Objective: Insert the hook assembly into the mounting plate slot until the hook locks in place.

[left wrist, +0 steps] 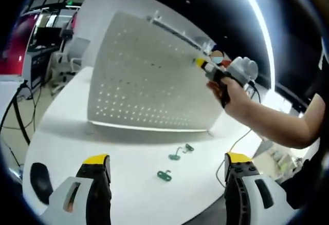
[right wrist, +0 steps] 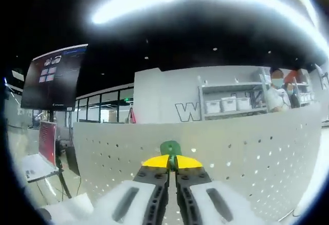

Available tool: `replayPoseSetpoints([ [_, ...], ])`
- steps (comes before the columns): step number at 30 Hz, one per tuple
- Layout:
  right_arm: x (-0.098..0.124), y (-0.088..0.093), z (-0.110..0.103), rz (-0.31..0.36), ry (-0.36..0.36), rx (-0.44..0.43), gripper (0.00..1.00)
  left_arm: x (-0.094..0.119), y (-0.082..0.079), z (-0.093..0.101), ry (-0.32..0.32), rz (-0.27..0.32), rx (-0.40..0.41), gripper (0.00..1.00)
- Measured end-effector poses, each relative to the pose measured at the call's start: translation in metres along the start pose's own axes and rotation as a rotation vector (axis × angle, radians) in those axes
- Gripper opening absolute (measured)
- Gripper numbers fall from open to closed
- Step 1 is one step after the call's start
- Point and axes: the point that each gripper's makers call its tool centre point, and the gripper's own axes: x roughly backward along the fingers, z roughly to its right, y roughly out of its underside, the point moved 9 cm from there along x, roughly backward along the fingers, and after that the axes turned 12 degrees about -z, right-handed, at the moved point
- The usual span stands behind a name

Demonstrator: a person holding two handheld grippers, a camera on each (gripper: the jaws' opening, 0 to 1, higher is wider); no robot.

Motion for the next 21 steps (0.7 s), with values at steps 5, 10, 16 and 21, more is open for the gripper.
replayPoseSetpoints([
  [5, -0.007, 0.005, 0.0, 0.0, 0.025, -0.029, 0.0, 0.0, -0.002, -0.004, -0.008, 0.002, 0.004, 0.92],
  [10, -0.01, 0.006, -0.001, 0.015, 0.041, -0.049, 0.0, -0.001, -0.003, -0.007, -0.007, 0.008, 0.023, 0.91],
  [16, -0.012, 0.006, -0.002, 0.032, 0.089, -0.012, 0.0, -0.004, 0.0, -0.01, -0.006, -0.008, 0.041, 0.91],
  [21, -0.013, 0.006, -0.001, 0.038, 0.085, -0.04, 0.0, -0.007, -0.001, -0.012, -0.005, -0.012, 0.042, 0.9],
])
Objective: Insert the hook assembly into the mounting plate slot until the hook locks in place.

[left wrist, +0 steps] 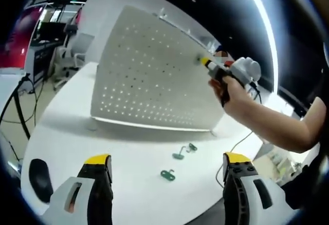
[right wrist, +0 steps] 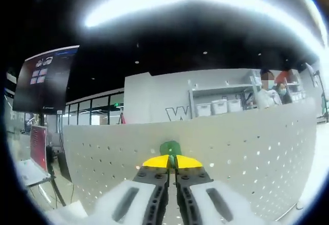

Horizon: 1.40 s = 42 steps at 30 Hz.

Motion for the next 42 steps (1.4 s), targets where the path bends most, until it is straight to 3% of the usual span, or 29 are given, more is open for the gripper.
replayPoseSetpoints([
  [3, -0.001, 0.005, 0.003, -0.006, 0.016, -0.049, 0.0, -0.002, -0.002, 0.001, 0.003, 0.004, -0.005, 0.9],
  [4, 0.0, 0.005, 0.001, 0.019, 0.007, -0.071, 0.0, -0.002, -0.002, 0.001, 0.005, 0.003, -0.004, 0.9],
  [13, 0.001, 0.007, -0.005, 0.027, 0.017, -0.075, 0.0, 0.0, 0.0, -0.002, -0.002, -0.001, 0.0, 0.89],
  [20, -0.004, 0.002, -0.002, -0.041, 0.0, 0.003, 0.0, 0.001, 0.001, -0.002, -0.002, 0.001, 0.007, 0.87],
  [23, -0.003, -0.004, -0.002, -0.11, -0.006, 0.072, 0.01, 0.001, 0.001, -0.002, 0.002, 0.001, 0.015, 0.87],
  [28, -0.005, -0.004, 0.0, -0.098, -0.021, 0.053, 0.0, 0.0, 0.002, 0.001, 0.008, 0.001, 0.015, 0.86],
  [39, -0.006, 0.001, 0.0, -0.079, -0.004, 0.103, 0.0, 0.005, 0.005, 0.0, -0.007, 0.0, 0.018, 0.85],
  [42, -0.006, 0.001, 0.0, -0.074, -0.004, 0.068, 0.0, 0.005, 0.005, 0.0, -0.011, -0.003, 0.012, 0.86],
])
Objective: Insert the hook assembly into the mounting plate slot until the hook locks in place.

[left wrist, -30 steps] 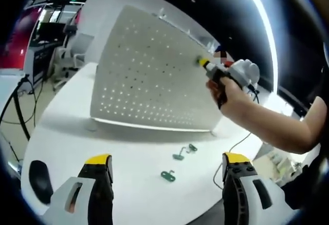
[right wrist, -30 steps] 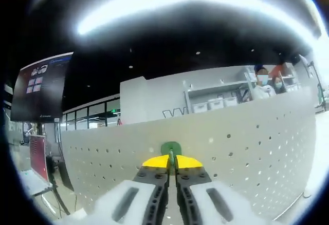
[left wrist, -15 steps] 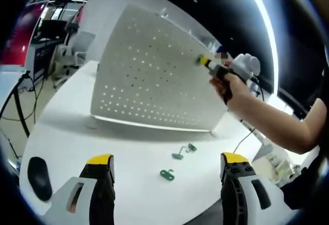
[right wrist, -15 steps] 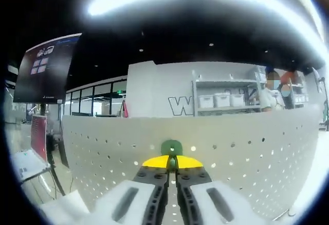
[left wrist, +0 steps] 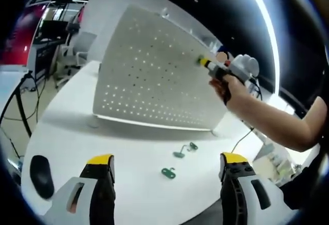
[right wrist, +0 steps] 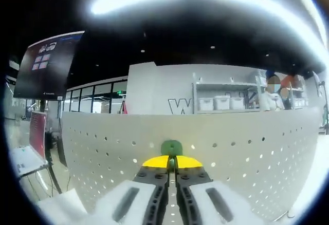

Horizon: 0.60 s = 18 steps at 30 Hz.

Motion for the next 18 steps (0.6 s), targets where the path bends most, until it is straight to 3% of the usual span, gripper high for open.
replayPoseSetpoints([
  [8, 0.0, 0.001, 0.0, 0.005, 0.002, 0.041, 0.0, -0.001, -0.001, 0.002, 0.005, 0.0, 0.001, 0.86],
  [12, 0.001, -0.004, 0.003, -0.021, -0.025, 0.022, 0.02, 0.0, 0.0, 0.002, 0.003, -0.003, 0.003, 0.87],
  [15, 0.007, -0.014, 0.006, 0.045, -0.026, -0.027, 0.07, 0.0, 0.001, 0.003, 0.002, -0.006, -0.001, 0.87],
  [18, 0.016, -0.027, 0.007, 0.063, -0.026, -0.022, 0.08, 0.001, 0.002, 0.003, 0.001, -0.008, 0.0, 0.87],
])
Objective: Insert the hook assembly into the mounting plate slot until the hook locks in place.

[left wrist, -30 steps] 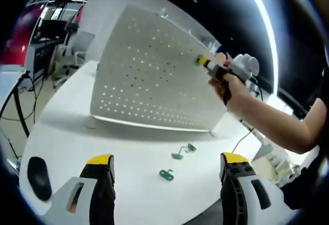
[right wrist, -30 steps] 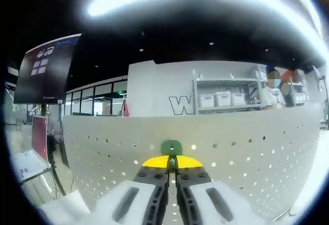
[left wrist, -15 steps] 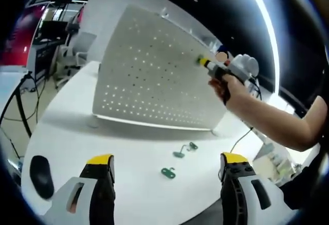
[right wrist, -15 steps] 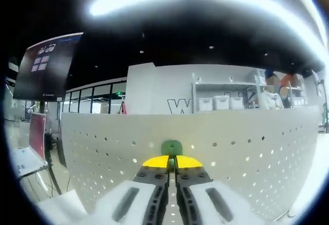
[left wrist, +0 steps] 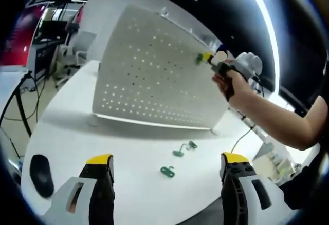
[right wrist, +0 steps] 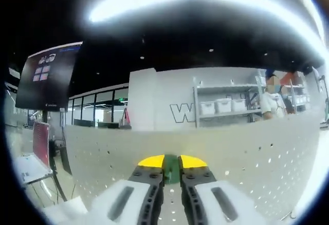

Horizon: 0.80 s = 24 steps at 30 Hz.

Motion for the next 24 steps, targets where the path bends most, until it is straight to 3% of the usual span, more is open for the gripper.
replayPoseSetpoints([
  [5, 0.017, -0.026, 0.009, 0.059, -0.012, 0.011, 0.1, 0.001, 0.002, 0.004, -0.004, -0.008, -0.006, 0.87],
  [9, 0.032, -0.03, 0.023, 0.031, -0.044, 0.003, 0.12, -0.006, 0.004, 0.012, 0.002, -0.03, -0.023, 0.87],
  [16, 0.066, -0.01, 0.046, -0.077, -0.059, 0.025, 0.13, -0.012, 0.009, 0.022, 0.015, -0.067, -0.05, 0.86],
  [24, 0.105, 0.036, 0.079, -0.235, -0.048, 0.034, 0.13, -0.013, 0.015, 0.026, 0.021, -0.095, -0.069, 0.86],
])
